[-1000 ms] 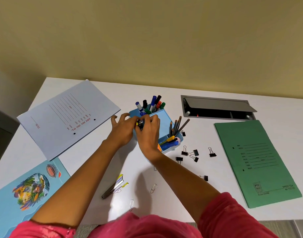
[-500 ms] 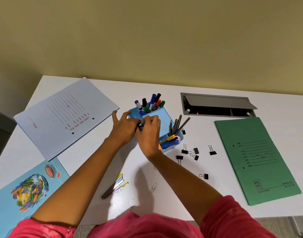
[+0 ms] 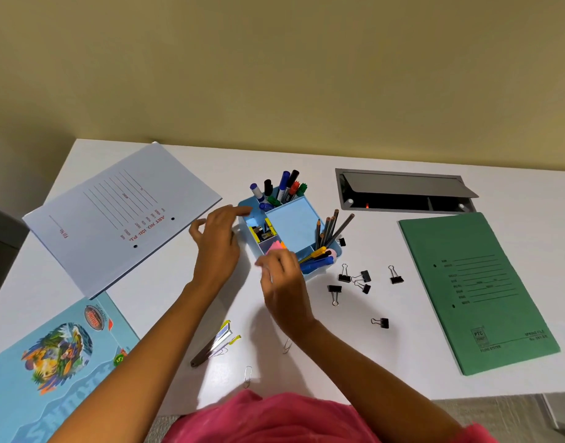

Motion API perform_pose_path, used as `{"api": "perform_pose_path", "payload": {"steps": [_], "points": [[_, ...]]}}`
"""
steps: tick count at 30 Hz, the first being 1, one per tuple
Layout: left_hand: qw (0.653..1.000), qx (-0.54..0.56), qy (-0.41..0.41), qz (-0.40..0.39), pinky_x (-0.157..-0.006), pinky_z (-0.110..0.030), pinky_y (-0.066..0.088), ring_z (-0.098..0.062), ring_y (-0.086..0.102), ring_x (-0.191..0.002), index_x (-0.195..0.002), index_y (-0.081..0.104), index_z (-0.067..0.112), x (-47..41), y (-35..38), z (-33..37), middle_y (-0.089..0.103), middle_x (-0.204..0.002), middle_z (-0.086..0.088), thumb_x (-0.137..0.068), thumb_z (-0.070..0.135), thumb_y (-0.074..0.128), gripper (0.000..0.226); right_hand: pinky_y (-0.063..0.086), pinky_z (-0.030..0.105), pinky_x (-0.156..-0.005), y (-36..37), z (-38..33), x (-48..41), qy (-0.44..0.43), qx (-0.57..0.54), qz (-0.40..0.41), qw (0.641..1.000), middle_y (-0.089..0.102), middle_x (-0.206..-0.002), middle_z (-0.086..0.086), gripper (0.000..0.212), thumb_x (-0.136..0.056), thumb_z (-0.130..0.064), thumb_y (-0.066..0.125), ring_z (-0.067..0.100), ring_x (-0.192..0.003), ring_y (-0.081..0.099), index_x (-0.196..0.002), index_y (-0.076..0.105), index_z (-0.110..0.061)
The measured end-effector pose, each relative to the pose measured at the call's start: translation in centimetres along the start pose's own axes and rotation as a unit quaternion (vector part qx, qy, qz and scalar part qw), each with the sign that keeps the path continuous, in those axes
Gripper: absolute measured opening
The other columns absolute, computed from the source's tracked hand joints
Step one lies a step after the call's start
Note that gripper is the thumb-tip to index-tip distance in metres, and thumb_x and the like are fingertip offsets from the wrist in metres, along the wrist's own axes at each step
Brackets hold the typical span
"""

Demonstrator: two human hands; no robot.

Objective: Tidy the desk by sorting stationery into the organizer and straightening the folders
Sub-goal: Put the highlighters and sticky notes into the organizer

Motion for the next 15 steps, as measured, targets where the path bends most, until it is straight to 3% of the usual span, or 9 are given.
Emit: {"api": "perform_pose_path", "payload": {"steps": [4, 9, 12, 15], "points": [[0.989, 0.096, -0.102, 0.057, -0.102, -0.031, 0.024, -0.004, 0.046, -0.115, -0.111, 0.058, 0.030, 3.3, -0.8, -1.7, 0.056, -0.115, 0.020, -0.080, -0.009, 0.030, 0.058, 0.054, 0.036, -0.080, 0.2, -1.0, 4.0, -0.051, -0.102, -0.135, 0.984, 0.062, -0.105, 0.018, 0.034, -0.082, 0.007, 0.060, 0.033, -0.096, 0.061, -0.110, 0.051, -0.011], [0.977, 0.132, -0.161, 0.043, -0.106, -0.033, 0.040, -0.012, 0.055, -0.113, -0.109, 0.063, 0.018, 7.3, -1.2, -4.2, 0.063, -0.114, 0.008, -0.082, -0.016, 0.035, 0.052, 0.047, 0.042, -0.097, 3.2, -2.4, 5.4, -0.078, -0.088, -0.367, 0.923, 0.057, -0.124, 0.015, 0.046, -0.081, -0.014, 0.072, 0.031, -0.113, 0.053, -0.123, 0.055, -0.009], [0.976, 0.126, -0.174, 0.046, -0.099, -0.022, 0.040, -0.008, 0.055, -0.107, -0.107, 0.064, 0.018, 9.0, -1.6, -4.7, 0.063, -0.108, 0.013, -0.083, -0.016, 0.036, 0.050, 0.046, 0.041, -0.097, 4.7, -2.9, 5.9, -0.163, -0.038, -0.400, 0.901, 0.056, -0.124, 0.017, 0.047, -0.079, -0.009, 0.071, 0.033, -0.112, 0.052, -0.123, 0.054, -0.004], [0.972, 0.128, -0.189, 0.051, -0.091, -0.005, 0.034, -0.004, 0.054, -0.103, -0.106, 0.064, 0.019, 9.9, -2.0, -4.9, 0.060, -0.103, 0.019, -0.082, -0.017, 0.035, 0.052, 0.047, 0.042, -0.089, 5.3, -2.9, 6.1, -0.215, 0.014, -0.392, 0.894, 0.058, -0.116, 0.020, 0.029, -0.086, -0.001, 0.054, 0.035, -0.103, 0.053, -0.114, 0.057, 0.001]]}}
Point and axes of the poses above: each hand's wrist, its own x-axis away from the middle knuckle, its own y-axis out of the palm, z = x × y, the point moved 3 cm from there along -x, towards the middle knuckle
